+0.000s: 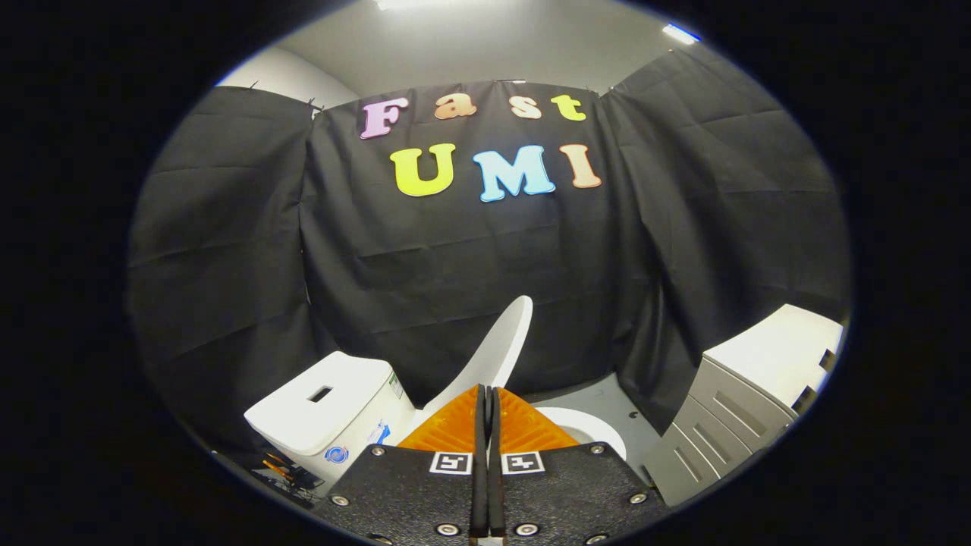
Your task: Open the toilet lid.
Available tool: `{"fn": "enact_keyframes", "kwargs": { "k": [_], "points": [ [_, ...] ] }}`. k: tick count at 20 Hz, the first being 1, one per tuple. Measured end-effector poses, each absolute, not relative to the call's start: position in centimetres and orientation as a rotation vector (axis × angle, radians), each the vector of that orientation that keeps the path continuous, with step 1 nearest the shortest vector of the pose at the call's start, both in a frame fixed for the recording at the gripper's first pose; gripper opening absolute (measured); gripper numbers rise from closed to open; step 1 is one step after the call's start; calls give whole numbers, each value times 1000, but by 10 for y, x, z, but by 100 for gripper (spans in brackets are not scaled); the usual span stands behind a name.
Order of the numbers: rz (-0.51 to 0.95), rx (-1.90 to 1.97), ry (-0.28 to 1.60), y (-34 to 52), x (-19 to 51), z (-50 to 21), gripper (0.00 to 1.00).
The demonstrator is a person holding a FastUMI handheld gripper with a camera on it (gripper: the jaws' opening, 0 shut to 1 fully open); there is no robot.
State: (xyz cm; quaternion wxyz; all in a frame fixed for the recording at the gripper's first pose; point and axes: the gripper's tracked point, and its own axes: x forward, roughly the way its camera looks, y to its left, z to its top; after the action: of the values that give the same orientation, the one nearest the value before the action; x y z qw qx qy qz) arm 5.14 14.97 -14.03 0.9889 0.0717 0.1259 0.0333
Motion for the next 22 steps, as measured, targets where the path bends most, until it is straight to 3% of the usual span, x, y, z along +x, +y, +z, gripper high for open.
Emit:
{"fn": "enact_keyframes", "kwargs": {
  "k": [22],
  "points": [
    [217, 175, 136, 262, 69, -77, 0]
  ]
}}
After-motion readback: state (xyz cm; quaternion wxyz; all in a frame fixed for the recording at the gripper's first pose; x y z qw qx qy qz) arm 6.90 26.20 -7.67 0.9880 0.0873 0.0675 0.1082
